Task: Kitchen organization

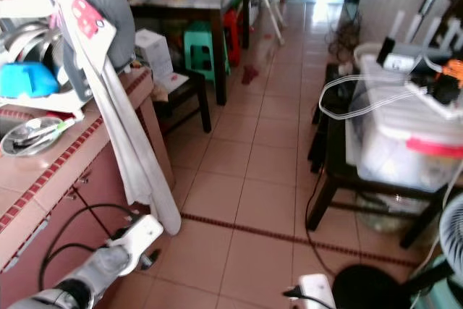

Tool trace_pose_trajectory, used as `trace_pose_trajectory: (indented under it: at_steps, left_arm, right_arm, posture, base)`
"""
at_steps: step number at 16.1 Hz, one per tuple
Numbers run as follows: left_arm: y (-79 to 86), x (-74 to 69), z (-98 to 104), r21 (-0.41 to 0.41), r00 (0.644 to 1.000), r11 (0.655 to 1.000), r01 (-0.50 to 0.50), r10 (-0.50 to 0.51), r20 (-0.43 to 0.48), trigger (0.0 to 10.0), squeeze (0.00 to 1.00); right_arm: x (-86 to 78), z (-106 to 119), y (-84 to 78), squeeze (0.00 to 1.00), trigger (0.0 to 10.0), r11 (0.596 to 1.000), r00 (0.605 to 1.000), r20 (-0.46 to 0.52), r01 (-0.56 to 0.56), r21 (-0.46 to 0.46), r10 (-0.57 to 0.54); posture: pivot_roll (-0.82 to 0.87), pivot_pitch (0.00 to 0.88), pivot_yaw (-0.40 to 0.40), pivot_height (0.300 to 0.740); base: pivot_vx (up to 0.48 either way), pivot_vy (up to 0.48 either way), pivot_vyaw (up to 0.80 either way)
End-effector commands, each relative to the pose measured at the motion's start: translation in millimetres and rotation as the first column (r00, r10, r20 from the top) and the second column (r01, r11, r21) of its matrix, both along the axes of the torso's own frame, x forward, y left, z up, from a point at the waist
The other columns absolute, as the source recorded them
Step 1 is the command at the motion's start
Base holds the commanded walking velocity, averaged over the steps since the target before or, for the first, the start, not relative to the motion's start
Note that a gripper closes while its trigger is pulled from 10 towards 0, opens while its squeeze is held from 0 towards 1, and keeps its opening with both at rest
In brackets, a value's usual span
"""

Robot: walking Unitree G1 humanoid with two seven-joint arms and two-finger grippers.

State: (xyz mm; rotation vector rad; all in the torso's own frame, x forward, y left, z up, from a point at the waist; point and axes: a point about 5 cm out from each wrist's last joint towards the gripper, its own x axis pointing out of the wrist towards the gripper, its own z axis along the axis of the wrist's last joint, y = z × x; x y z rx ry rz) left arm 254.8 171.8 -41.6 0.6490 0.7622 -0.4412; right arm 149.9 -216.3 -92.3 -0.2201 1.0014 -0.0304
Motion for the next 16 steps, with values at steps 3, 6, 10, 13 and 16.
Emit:
trace_pose_trajectory:
  at_steps: [3,6,10,13,16]
  left_arm:
    - [17.1,1.9,3.2,0.042,1.0,0.999,-0.023,0.023,0.004,10.0,0.0]
    - [16.8,1.6,3.0,0.039,1.0,0.999,-0.029,0.029,0.002,10.0,0.0]
    - [16.8,1.5,2.8,0.04,0.999,0.999,-0.034,0.034,0.004,10.0,0.0]
    - [16.5,1.4,2.6,0.04,0.999,0.999,-0.033,0.033,0.004,10.0,0.0]
    - [16.3,1.0,2.3,0.042,0.999,0.999,-0.032,0.032,0.004,10.0,0.0]
  right_arm:
    - [7.6,0.5,14.2,0.0,10.0,0.999,1.0,0.017,-0.017,0.029,0.017]
    - [7.7,0.5,13.9,0.0,10.0,0.999,1.0,0.016,-0.018,0.029,0.018]
    - [7.6,0.5,13.5,0.0,10.0,0.999,1.0,0.015,-0.018,0.028,0.017]
    - [7.2,0.4,13.1,0.0,10.0,0.999,1.0,0.013,-0.017,0.027,0.017]
    - [6.7,0.2,12.7,0.0,10.0,1.0,1.0,0.009,-0.017,0.026,0.017]
  posture:
    - [0.13,0.0,0.035,0.74]
    - [0.13,0.0,0.032,0.74]
    - [0.13,0.0,0.03,0.74]
    - [0.13,0.0,0.029,0.74]
    - [0.13,0.0,0.029,0.74]
  base:
    - [0.356,0.0,0.0]
    - [0.352,0.0,0.0]
    - [0.084,0.0,0.0]
    - [0.0,0.0,0.0]
    - [0.0,0.0,0.0]
